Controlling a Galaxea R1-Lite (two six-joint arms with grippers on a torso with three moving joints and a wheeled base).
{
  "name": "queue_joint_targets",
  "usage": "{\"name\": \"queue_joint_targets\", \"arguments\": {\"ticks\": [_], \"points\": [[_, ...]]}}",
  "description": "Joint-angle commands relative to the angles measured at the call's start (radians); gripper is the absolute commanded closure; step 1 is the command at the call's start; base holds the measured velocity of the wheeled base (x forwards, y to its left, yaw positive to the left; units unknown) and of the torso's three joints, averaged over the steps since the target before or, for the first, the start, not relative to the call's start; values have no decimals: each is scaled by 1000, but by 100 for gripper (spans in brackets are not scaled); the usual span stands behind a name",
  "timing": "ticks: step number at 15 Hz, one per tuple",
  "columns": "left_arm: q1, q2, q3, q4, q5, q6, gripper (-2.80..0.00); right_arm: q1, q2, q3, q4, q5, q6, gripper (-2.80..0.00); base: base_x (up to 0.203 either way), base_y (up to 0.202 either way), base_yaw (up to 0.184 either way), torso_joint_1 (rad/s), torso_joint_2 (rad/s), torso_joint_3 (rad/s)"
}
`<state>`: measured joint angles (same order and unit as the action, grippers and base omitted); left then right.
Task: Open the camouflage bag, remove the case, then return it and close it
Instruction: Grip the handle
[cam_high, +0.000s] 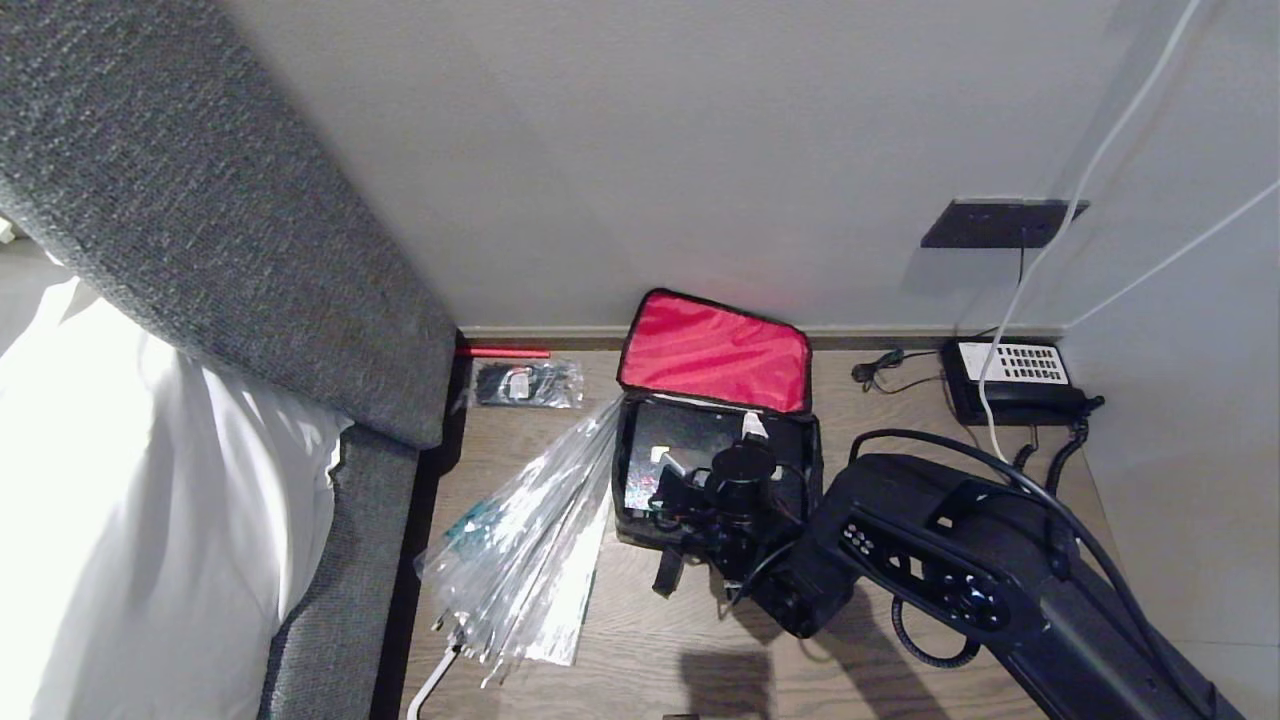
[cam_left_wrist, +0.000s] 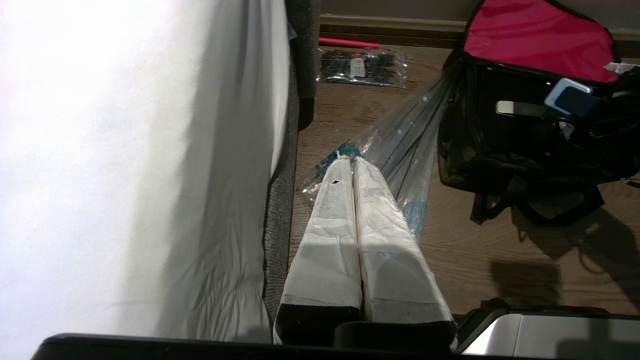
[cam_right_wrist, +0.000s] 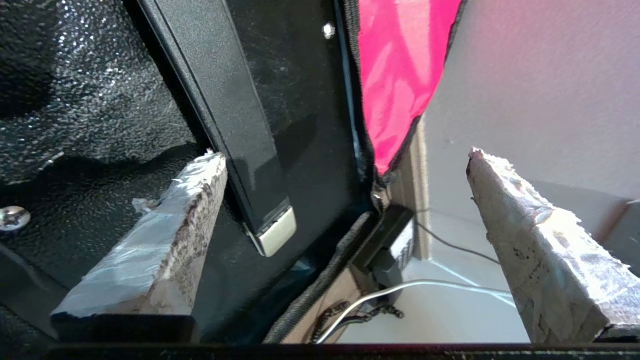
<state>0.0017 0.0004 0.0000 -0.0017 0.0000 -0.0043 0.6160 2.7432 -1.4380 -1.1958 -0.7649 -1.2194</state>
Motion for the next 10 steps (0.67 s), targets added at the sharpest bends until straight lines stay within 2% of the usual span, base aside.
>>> {"name": "queue_joint_targets", "arguments": {"ticks": [1,5,10], "points": [[1,-2,0,0,0,0,0,-4,2,-9,13,-4,13,-280,0,0,0,0,0,0],[0,-2,0,0,0,0,0,-3,-20,-12,155,25,145,-280,0,0,0,0,0,0],[1,-2,0,-1,0,0,0,-2,-22,-27,150,45,156,-280,0,0,0,0,0,0]]}}
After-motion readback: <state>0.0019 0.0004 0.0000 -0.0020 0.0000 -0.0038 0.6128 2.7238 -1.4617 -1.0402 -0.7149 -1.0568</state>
